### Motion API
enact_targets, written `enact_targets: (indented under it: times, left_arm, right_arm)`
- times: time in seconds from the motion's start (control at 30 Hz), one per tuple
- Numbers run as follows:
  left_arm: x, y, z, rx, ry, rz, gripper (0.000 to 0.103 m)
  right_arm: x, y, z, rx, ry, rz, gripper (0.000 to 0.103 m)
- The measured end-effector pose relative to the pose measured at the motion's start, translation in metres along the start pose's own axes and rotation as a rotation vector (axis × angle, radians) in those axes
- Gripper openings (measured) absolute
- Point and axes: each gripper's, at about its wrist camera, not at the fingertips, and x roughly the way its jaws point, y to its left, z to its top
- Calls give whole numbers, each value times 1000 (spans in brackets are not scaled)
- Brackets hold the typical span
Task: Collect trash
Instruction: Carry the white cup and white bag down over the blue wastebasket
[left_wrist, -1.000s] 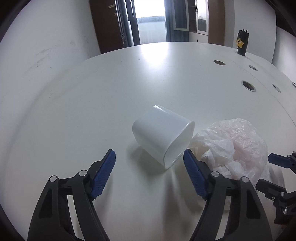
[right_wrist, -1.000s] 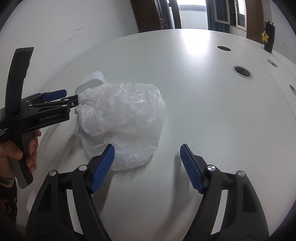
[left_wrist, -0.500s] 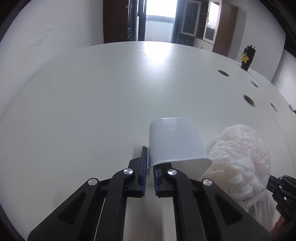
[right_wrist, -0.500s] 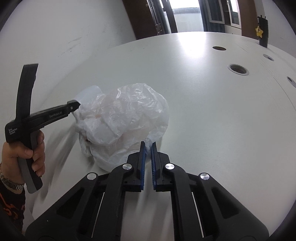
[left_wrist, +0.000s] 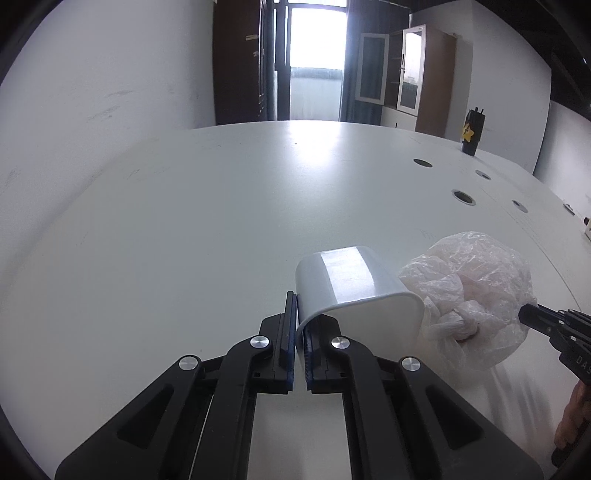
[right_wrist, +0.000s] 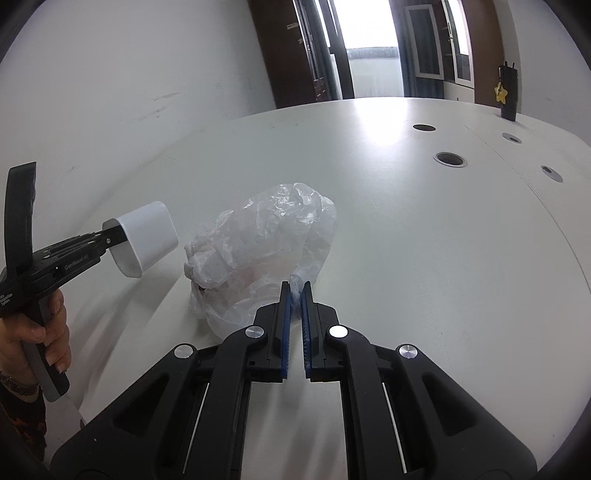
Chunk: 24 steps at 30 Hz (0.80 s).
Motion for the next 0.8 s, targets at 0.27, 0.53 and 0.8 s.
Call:
enact_targets:
  times: [0.27,0.53,0.8]
  left_arm:
    - [-73,-10,-44,-48,-81,-115,3]
    - [-125,-11,-85,-74,-135,-174,3]
    - [-174,-26,-139,-55,-136,-260,3]
  right_arm:
    - [-49,14,-27,3,-63,39,4]
    - [-105,42,-61,-33,-127,65,4]
    - [-160,62,-119,-85,-145,67,4]
